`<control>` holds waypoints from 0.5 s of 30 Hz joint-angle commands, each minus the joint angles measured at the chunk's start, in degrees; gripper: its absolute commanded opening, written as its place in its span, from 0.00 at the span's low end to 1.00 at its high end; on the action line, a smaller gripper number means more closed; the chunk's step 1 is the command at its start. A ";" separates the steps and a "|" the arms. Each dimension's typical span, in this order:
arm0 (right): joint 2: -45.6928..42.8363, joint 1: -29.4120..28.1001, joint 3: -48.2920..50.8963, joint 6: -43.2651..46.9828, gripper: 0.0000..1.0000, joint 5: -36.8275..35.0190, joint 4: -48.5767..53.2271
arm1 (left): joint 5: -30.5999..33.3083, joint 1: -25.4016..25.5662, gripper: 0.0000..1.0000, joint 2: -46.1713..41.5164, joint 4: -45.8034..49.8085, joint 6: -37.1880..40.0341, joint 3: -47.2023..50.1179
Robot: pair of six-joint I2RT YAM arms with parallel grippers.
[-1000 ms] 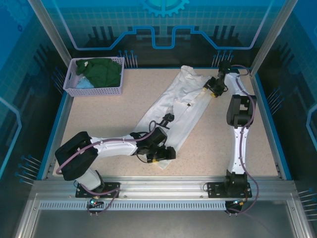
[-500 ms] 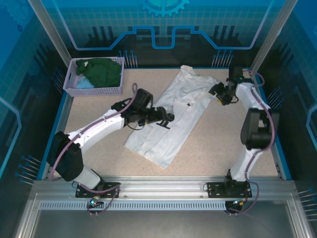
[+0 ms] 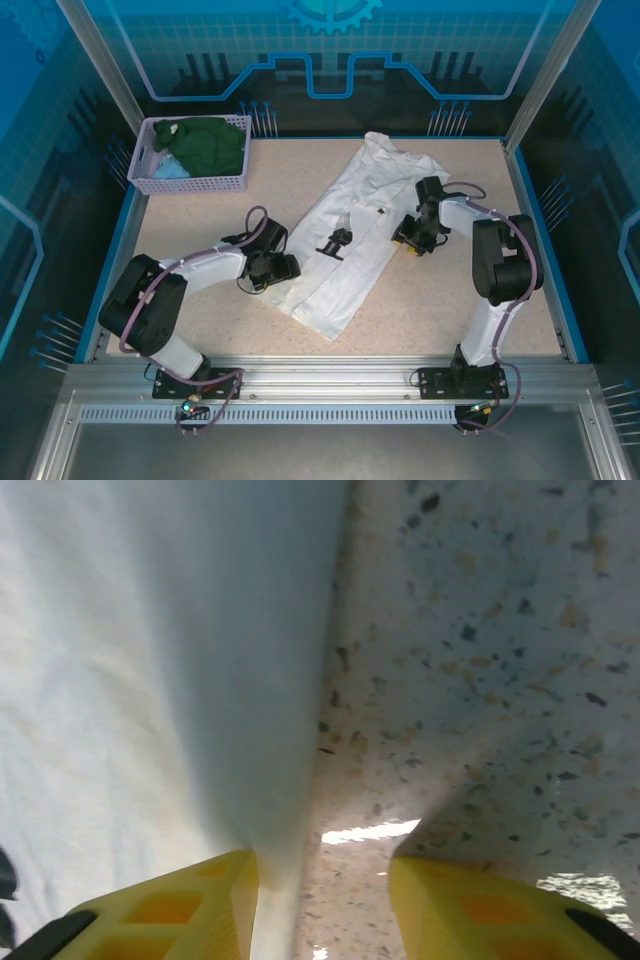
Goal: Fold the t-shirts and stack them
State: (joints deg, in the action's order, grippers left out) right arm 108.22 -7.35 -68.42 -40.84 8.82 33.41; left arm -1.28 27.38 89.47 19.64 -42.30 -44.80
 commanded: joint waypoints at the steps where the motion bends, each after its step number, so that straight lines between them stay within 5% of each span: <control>1: 0.94 0.29 -0.47 1.57 0.42 -4.51 0.15 | -5.92 1.52 0.70 0.06 -1.77 -3.30 6.48; 15: -2.53 12.51 -0.31 3.86 0.44 -0.83 1.90 | -11.70 22.14 0.72 -0.73 -9.16 -16.90 7.53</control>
State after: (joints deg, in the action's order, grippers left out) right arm 107.81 2.11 -68.31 -38.48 9.82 33.52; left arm -9.41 46.76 87.37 5.02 -54.57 -39.00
